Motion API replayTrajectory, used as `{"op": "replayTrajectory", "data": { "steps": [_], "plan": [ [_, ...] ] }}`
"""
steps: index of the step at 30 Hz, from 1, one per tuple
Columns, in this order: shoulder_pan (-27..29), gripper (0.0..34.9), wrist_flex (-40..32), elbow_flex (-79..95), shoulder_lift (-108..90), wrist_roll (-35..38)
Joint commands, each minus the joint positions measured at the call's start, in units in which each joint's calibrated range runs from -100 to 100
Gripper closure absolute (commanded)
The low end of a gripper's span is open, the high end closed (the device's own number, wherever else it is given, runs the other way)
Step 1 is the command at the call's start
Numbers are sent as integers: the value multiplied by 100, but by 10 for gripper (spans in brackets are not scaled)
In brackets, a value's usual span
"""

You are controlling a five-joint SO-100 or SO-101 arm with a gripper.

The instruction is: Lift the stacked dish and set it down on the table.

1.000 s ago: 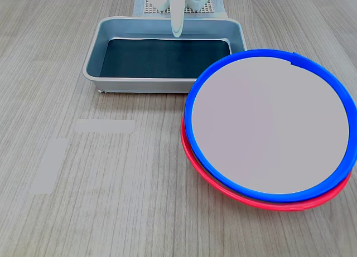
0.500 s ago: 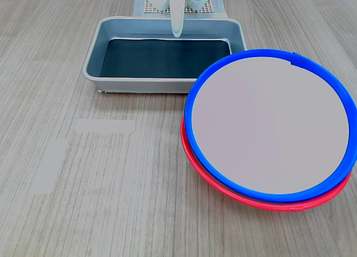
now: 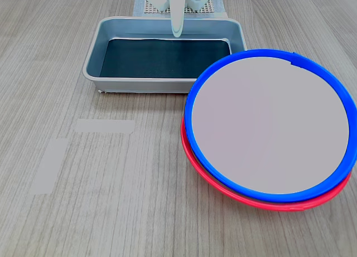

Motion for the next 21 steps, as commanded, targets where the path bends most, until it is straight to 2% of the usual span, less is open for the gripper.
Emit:
{"op": "replayTrajectory", "data": {
  "steps": [1,6,9,14,18,21],
  "plan": [
    [-38,346,11,0,-34,5],
    [-311,347,-146,-109,60,-59],
    [-358,345,-484,-847,947,29],
    [-527,299,-426,-2713,3070,156],
    [-763,220,-5,-4279,4512,195],
    [-876,183,69,-5016,5288,230]
  ]
}}
